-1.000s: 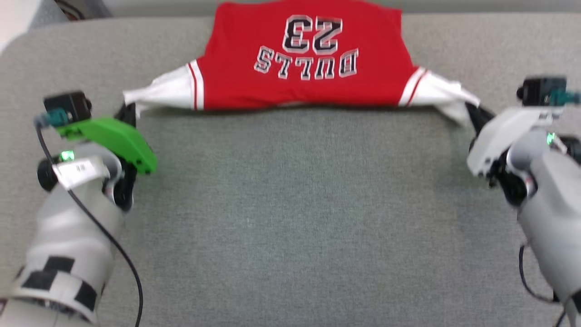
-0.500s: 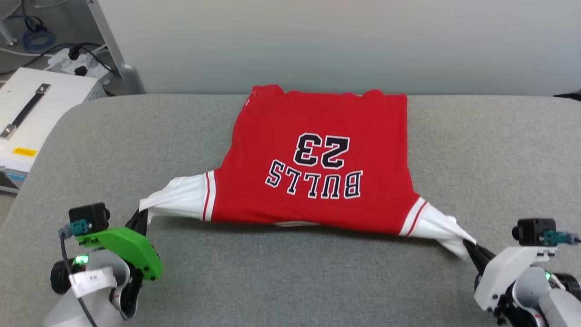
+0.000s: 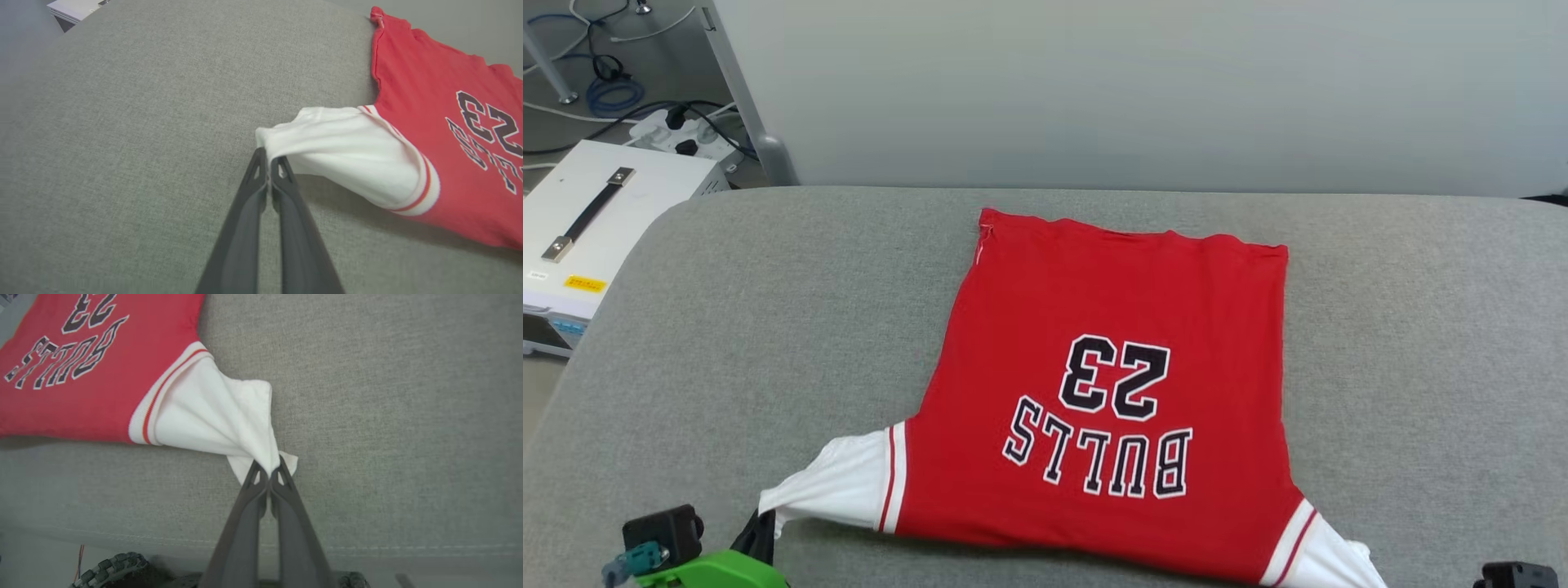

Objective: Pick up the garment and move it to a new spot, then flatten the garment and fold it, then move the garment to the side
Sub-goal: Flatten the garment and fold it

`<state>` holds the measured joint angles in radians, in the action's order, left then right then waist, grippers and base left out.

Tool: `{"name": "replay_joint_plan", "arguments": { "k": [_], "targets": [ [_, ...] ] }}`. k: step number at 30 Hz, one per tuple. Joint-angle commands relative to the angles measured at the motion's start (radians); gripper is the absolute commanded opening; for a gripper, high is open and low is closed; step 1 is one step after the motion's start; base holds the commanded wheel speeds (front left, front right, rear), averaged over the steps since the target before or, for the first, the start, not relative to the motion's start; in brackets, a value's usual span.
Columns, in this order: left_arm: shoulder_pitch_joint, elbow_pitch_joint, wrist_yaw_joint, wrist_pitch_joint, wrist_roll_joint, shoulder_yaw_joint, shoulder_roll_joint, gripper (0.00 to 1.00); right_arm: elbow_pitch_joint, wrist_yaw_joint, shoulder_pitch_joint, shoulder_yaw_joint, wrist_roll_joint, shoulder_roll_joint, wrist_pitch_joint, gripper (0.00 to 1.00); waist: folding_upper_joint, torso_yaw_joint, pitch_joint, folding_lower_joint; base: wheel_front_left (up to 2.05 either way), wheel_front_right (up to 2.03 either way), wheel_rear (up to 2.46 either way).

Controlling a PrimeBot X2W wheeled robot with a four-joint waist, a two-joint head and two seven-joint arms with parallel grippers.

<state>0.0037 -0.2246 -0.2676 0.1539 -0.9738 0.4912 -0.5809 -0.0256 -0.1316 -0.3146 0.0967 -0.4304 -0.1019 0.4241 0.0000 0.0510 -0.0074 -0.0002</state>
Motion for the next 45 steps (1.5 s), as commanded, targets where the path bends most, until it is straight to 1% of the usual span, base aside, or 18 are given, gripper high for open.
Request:
{"name": "replay_joint_plan", "arguments": {
  "k": [1, 3, 6, 7, 8, 9, 12, 16, 19, 23, 26, 30, 35, 38, 40, 45],
  "targets": [
    [0.044, 0.041, -0.033, 0.001, -0.008, -0.014, -0.021, 0.0, -0.023, 0.001, -0.029, 0.023, 0.022, 0.007, 0.018, 0.0, 0.0, 0.004, 0.011, 0.0002, 0.0, 0.0, 0.0],
    [0.093, 0.096, -0.064, -0.002, -0.017, -0.021, -0.029, 0.0, -0.041, 0.001, -0.058, 0.037, 0.035, 0.026, 0.051, 0.0, 0.0, 0.004, 0.017, 0.0002, 0.0, 0.0, 0.0],
    [0.143, 0.151, -0.104, -0.002, -0.02, -0.022, -0.031, 0.0, -0.041, 0.001, -0.072, 0.048, 0.045, 0.039, 0.073, 0.0, 0.0, 0.005, 0.023, 0.0002, 0.0, 0.0, 0.0],
    [0.153, 0.164, -0.112, 0.001, -0.016, -0.018, -0.031, 0.0, -0.038, 0.001, -0.07, 0.049, 0.047, 0.042, 0.073, 0.13, 0.0, 0.007, 0.026, 0.0002, 0.0, 0.0, 0.0],
    [0.156, 0.172, -0.115, 0.002, -0.012, -0.014, -0.029, 0.0, -0.035, 0.001, -0.067, 0.049, 0.048, 0.044, 0.072, 0.43, 0.0, 0.01, 0.028, 0.0002, 0.0, 0.0, 0.0],
    [0.157, 0.18, -0.117, 0.002, -0.008, -0.008, -0.026, 0.0, -0.035, 0.001, -0.059, 0.047, 0.042, 0.046, 0.066, 1.0, 0.0, 0.013, 0.03, 0.0002, 0.0, 0.0, 0.0],
    [0.145, 0.199, -0.117, 0.004, 0.013, 0.013, -0.019, 0.0, -0.039, 0.001, -0.025, 0.035, 0.037, 0.048, 0.045, 1.0, 0.0, 0.023, 0.039, 0.0002, 0.0, 0.0, 0.0],
    [0.118, 0.223, -0.119, 0.011, 0.04, 0.035, -0.004, 0.0, -0.04, 0.001, 0.067, 0.017, 0.04, 0.05, -0.033, 1.0, 0.0, 0.04, 0.053, 0.0002, 0.0, 0.0, 0.0],
    [0.093, 0.233, -0.123, 0.018, 0.061, 0.047, 0.007, 0.0, -0.014, 0.001, 0.162, 0.022, 0.048, 0.05, -0.112, 1.0, 0.0, 0.058, 0.073, 0.0002, 0.0, 0.0, 0.0],
    [0.059, 0.246, -0.119, 0.023, 0.079, 0.062, 0.025, 0.0, 0.087, 0.001, 0.324, 0.057, 0.055, 0.043, -0.176, 1.0, 0.0, 0.092, 0.112, 0.0002, 0.0, 0.0, 0.0],
    [0.027, 0.251, -0.107, 0.027, 0.096, 0.08, 0.042, 0.0, 0.199, 0.001, 0.453, 0.084, 0.051, 0.016, -0.183, 1.0, 0.0, 0.129, 0.141, 0.0002, 0.0, 0.0, 0.0],
    [-0.03, 0.256, -0.089, 0.035, 0.127, 0.108, 0.074, 0.0, 0.378, 0.001, 0.627, 0.118, 0.053, -0.055, -0.145, 1.0, 0.0, 0.195, 0.188, 0.0002, 0.0, 0.0, 0.0],
    [-0.102, 0.255, -0.061, 0.045, 0.158, 0.138, 0.113, 0.0, 0.591, 0.001, 0.846, 0.149, 0.067, -0.159, -0.012, 1.0, 0.0, 0.268, 0.253, 0.0002, 0.0, 0.0, 0.0],
    [-0.139, 0.254, -0.045, 0.052, 0.174, 0.154, 0.136, 0.0, 0.684, 0.001, 0.959, 0.157, 0.092, -0.205, 0.065, 1.0, 0.0, 0.303, 0.29, 0.0002, 0.0, 0.0, 0.0],
    [-0.156, 0.257, -0.036, 0.058, 0.181, 0.16, 0.151, 0.0, 0.733, 0.001, 1.022, 0.16, 0.112, -0.224, 0.104, 1.0, 0.0, 0.318, 0.313, 0.0002, 0.0, 0.0, 0.0],
    [-0.194, 0.264, -0.007, 0.073, 0.191, 0.169, 0.183, 0.0, 0.83, 0.001, 1.14, 0.184, 0.171, -0.263, 0.168, 1.0, 0.0, 0.352, 0.368, 0.0002, 0.0, 0.0, 0.0]
  ]
}}
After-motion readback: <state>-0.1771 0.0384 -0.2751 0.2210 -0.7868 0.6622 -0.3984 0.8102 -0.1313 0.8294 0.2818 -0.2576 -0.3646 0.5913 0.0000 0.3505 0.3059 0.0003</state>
